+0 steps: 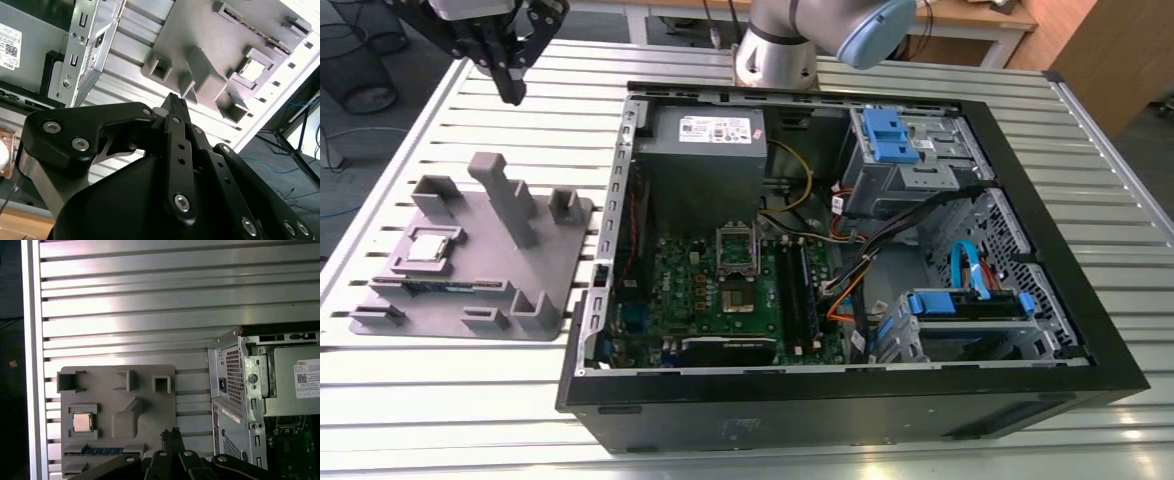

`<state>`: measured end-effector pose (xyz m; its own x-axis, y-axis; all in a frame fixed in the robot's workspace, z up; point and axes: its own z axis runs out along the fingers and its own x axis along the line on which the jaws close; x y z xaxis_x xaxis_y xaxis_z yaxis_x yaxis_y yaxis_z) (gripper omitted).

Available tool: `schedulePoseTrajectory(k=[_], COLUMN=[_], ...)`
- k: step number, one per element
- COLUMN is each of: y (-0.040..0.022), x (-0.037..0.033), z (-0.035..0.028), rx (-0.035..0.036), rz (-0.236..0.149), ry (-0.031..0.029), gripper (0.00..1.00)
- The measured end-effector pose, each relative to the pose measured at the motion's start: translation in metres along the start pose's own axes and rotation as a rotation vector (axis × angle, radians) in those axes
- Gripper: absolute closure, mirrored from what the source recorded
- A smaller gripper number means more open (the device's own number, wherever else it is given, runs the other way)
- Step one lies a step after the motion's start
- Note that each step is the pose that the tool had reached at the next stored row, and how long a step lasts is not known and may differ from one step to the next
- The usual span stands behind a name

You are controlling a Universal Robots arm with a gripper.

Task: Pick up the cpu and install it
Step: 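Reach for the cpu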

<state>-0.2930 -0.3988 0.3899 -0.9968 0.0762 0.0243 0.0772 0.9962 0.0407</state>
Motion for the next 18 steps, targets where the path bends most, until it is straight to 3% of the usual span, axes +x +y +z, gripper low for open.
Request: schedulePoseTrajectory(k=[8, 18], y=[-0.0001, -0.0010], x=[0.0005, 0.0125], z=[0.0000, 0.0014], rx=[0.0002, -0.0001], rz=[0.000, 0.000], ry=[0.0013, -0.0028], gripper=[0.89, 0.89])
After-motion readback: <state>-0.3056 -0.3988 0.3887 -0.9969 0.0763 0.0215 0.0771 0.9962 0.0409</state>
